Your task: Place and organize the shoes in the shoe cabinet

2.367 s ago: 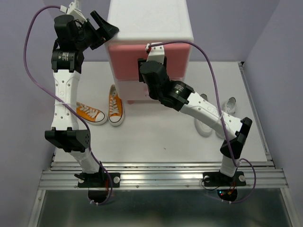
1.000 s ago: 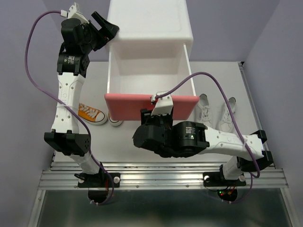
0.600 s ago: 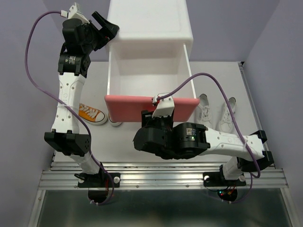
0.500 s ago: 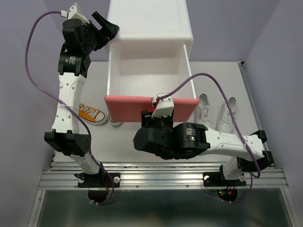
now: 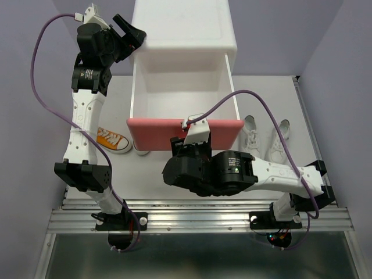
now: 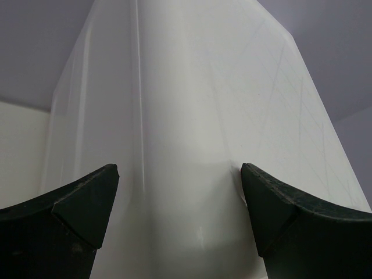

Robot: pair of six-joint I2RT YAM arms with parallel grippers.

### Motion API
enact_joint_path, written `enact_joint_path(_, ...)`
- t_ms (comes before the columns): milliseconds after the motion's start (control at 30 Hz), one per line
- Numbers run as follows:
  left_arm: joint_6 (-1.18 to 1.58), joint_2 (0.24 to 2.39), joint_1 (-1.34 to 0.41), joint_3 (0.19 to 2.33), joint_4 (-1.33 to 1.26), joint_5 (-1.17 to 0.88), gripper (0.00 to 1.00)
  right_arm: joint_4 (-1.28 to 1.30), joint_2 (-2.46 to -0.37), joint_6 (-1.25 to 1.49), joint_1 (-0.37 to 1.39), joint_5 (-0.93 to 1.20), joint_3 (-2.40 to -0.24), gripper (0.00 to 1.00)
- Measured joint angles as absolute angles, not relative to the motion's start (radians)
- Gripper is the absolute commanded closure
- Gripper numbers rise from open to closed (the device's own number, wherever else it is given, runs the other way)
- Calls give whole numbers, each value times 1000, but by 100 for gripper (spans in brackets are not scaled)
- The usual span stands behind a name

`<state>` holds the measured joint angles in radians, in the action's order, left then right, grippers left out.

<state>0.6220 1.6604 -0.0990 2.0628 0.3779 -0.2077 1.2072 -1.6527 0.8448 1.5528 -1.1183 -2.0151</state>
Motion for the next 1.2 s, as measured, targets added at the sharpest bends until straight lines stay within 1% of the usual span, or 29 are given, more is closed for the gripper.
enact_joint_path(200,622,1660,-99,2063,378,-207,5,1233,-1664,846,1553,-1113,-2036,100)
enact_joint_path(233,622,1660,-99,2063,378,-207,5,1238,-1665,846,1554,-1110,-2040,84)
enact_joint_path(267,622,1660,-99,2063,378,-207,5,1241,-1665,846,1554,-1109,-2041,70)
enact_joint_path(300,622,1660,-99,2063,378,-207,5,1243,-1665,846,1554,-1108,-2042,62)
enact_joint_path(333,622,1660,-99,2063,378,-207,5,1245,-1665,846,1554,-1107,-2043,51)
enact_joint_path(400,621,1660,-99,2063,379,-207,5,1243,-1665,842,1554,-1106,-2043,32)
enact_joint_path(433,621,1660,-99,2063,379,-206,5,1239,-1665,837,1554,-1105,-2043,27)
enact_joint_path(467,621,1660,-99,2063,378,-204,5,1232,-1662,825,1554,-1101,-2038,14)
enact_joint_path(567,620,1660,-99,2063,377,-200,5,1229,-1644,782,1569,-1053,-2009,0)
enact_joint_path(833,617,1660,-99,2063,376,-198,4,1236,-1635,744,1604,-996,-2001,0)
enact_joint_path(900,615,1660,-99,2063,376,-197,4,1216,-1616,698,1603,-963,-1995,0)
enact_joint_path(967,614,1660,-99,2063,375,-197,4,1172,-1583,637,1602,-922,-1980,0)
enact_joint_path(1100,613,1660,-99,2063,375,-198,4,994,-1467,482,1602,-817,-1944,0)
enact_joint_path(1200,614,1660,-99,2063,375,-198,4,882,-1410,370,1602,-739,-1979,0)
